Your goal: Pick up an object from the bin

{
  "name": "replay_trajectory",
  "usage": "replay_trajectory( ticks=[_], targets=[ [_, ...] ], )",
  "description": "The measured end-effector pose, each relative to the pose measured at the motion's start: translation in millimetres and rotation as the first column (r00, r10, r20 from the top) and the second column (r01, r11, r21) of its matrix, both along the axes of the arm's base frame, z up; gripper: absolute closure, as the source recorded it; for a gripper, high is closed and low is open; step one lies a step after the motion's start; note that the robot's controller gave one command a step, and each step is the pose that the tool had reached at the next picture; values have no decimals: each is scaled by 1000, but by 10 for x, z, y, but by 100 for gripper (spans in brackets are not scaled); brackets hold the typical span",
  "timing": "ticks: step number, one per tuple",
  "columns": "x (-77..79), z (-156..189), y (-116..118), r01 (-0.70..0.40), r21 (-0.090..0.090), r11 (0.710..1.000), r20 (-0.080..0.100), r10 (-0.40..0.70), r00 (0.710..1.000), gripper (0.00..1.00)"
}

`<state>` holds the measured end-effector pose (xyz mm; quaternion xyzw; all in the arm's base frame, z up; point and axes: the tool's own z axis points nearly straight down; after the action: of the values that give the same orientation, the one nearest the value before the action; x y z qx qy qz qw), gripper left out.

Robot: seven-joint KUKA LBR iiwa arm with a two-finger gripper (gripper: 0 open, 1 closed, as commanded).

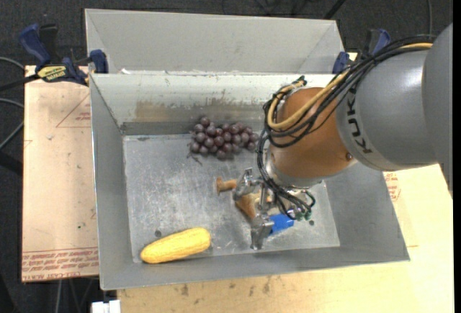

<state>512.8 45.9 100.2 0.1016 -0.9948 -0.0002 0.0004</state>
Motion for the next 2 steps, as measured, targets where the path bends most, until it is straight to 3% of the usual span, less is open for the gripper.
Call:
replay_trajectory(
  ticks=[1,2],
  targets=[
    [299,69,-255,-189,1,982,2,189,982,0],
    [329,132,-500,-217,1,976,3,217,976,0]
  ],
)
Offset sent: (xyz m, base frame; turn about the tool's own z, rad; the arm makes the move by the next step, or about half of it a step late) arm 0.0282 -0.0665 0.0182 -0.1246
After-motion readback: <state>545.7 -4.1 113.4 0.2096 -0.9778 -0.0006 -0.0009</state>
